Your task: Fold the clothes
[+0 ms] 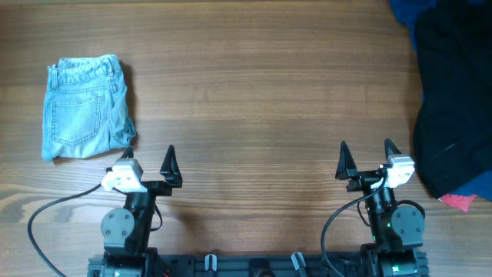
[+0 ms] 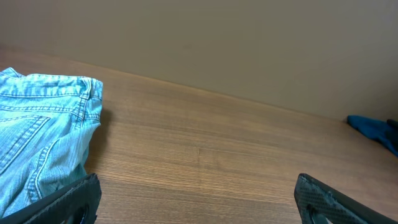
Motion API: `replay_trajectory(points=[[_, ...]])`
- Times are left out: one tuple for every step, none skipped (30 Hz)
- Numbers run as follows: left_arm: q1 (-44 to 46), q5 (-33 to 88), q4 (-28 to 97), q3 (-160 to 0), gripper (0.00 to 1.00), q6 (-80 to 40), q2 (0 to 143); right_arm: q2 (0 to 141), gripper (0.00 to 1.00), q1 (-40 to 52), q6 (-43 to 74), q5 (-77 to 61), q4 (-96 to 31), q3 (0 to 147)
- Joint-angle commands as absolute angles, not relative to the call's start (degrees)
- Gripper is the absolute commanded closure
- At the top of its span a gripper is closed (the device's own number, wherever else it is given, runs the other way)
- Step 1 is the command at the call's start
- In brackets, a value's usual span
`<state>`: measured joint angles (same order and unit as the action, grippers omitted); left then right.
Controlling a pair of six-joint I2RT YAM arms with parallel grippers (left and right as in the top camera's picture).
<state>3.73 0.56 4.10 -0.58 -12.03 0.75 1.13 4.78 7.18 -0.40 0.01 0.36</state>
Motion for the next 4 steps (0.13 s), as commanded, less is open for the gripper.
replay_trajectory(points=[[3.51, 1.69, 4.32, -0.32, 0.00, -10.70, 0.38, 0.93, 0.00, 4.54, 6.17, -1.30, 0.25, 0.30], [3.51, 1.69, 4.32, -0.32, 0.00, -10.70, 0.38, 0.93, 0.00, 4.54, 6.15, -1.30, 0.27, 0.30], [3.51, 1.69, 4.32, -0.32, 0.00, -10.70, 0.38, 0.93, 0.00, 4.54, 6.17, -1.30, 0.27, 0.30], [3.51, 1.69, 4.32, -0.32, 0.00, -10.70, 0.38, 0.93, 0.00, 4.54, 6.17, -1.30, 0.27, 0.30]])
